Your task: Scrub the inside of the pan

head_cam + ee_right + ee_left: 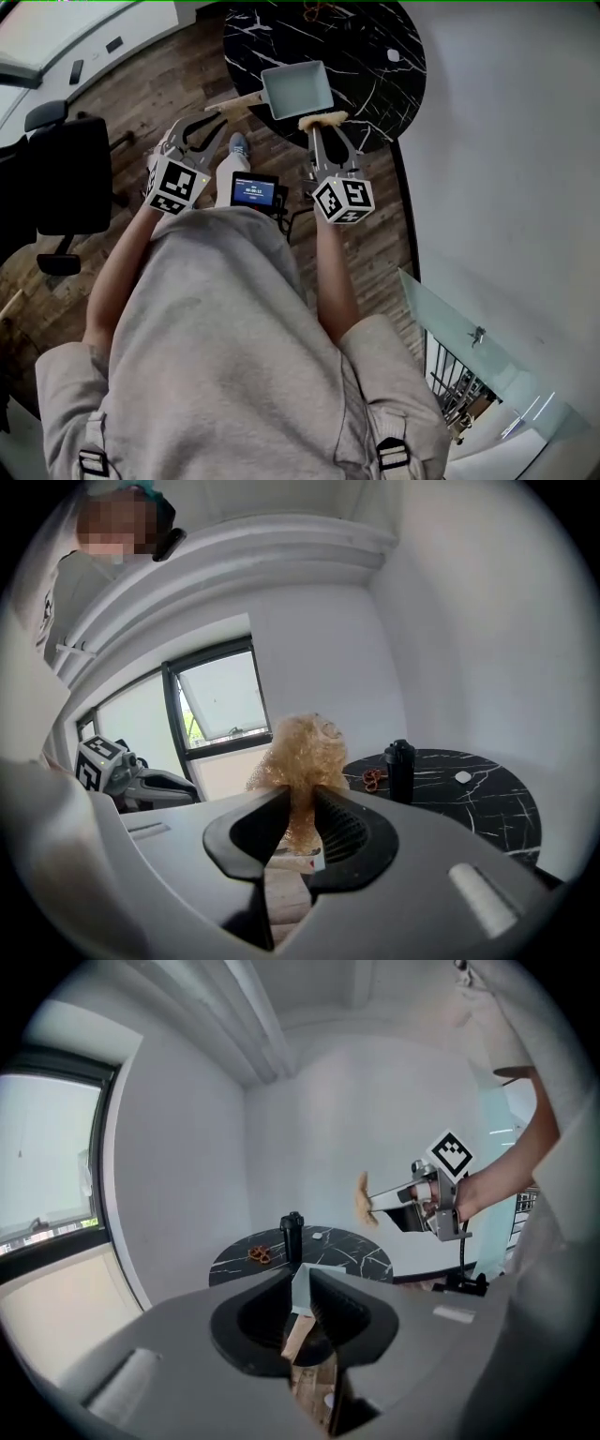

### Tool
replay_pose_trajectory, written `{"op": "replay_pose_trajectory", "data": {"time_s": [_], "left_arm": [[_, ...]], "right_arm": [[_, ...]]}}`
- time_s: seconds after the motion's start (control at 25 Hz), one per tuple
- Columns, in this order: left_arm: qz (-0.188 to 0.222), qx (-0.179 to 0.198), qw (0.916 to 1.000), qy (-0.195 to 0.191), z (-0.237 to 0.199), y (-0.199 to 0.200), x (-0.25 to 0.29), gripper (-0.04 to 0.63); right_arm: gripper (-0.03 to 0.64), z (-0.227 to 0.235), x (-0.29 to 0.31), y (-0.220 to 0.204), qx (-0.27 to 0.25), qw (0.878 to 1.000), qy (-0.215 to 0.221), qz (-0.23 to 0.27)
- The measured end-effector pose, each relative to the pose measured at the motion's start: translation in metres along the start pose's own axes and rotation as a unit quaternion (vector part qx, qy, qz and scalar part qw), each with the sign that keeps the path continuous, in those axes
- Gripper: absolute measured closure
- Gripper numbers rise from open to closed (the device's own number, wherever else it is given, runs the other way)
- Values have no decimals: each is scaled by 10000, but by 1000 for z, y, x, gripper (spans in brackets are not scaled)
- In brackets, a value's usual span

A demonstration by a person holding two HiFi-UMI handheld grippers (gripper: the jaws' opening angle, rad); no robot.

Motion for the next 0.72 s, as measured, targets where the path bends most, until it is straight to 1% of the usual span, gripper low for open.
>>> {"op": "replay_pose_trajectory", "data": {"time_s": [0.08,0.24,0.36,0.52,0.72], "left_arm": [[251,-14,9997,-16,3,5,-19,543],[750,59,9972,40,13,18,-57,551],[981,151,9951,-14,25,20,-78,555],[1175,323,9925,-95,41,17,-99,558],[1431,397,9889,-102,56,10,-134,565]], "right_arm": [[518,-22,-12,1,41,9999,29,109],[517,-67,-41,8,245,9983,236,478],[515,-97,-62,14,85,9971,331,687],[515,-137,-84,17,-357,9953,389,812],[514,-173,-104,11,-540,9934,429,919]]}}
Point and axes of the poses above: the fingertips, and each gripper's own axes: x forward along the fingers, z to its right, y out of its top, the point moved 2 cm from there along -x, backward along the fingers, and after that the axes turned 14 degrees about -z, right-handed, at the moved point
